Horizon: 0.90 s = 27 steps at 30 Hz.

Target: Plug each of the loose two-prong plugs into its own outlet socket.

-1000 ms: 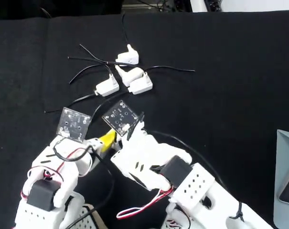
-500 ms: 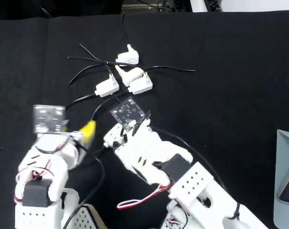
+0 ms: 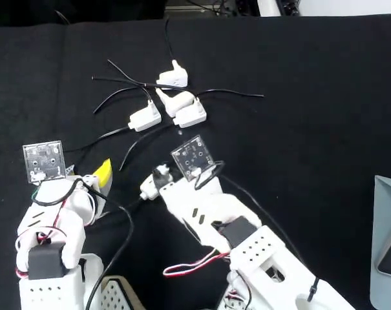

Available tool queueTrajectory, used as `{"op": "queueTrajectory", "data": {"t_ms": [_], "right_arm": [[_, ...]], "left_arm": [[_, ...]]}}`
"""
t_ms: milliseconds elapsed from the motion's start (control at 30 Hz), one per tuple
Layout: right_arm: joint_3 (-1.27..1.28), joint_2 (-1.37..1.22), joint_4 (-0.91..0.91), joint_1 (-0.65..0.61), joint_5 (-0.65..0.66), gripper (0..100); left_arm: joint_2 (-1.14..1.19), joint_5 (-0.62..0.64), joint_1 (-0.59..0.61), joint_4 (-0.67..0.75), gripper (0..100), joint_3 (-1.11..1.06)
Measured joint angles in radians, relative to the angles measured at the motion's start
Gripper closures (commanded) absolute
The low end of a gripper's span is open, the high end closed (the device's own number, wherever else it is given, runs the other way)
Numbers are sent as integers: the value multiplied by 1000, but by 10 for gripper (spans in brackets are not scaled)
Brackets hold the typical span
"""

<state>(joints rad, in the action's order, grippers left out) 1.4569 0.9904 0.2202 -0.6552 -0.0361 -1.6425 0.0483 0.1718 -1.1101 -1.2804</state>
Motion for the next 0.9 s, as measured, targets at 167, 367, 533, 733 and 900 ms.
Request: {"op": "queueTrajectory", "data": {"t_ms": [167, 367, 533, 733, 900], "right_arm": [[0, -32, -63, 6, 17, 987], [0, -229, -158, 6, 35, 987], [-57, -374, -169, 6, 35, 987], [-89, -410, -239, 20, 40, 987], [-92, -420, -261, 28, 41, 987]], "left_arm": [[0, 0, 0, 0, 740, 0], [0, 0, 0, 0, 740, 0], [0, 0, 0, 0, 740, -8], [0, 0, 0, 0, 740, -8], [0, 0, 0, 0, 740, -8]]}}
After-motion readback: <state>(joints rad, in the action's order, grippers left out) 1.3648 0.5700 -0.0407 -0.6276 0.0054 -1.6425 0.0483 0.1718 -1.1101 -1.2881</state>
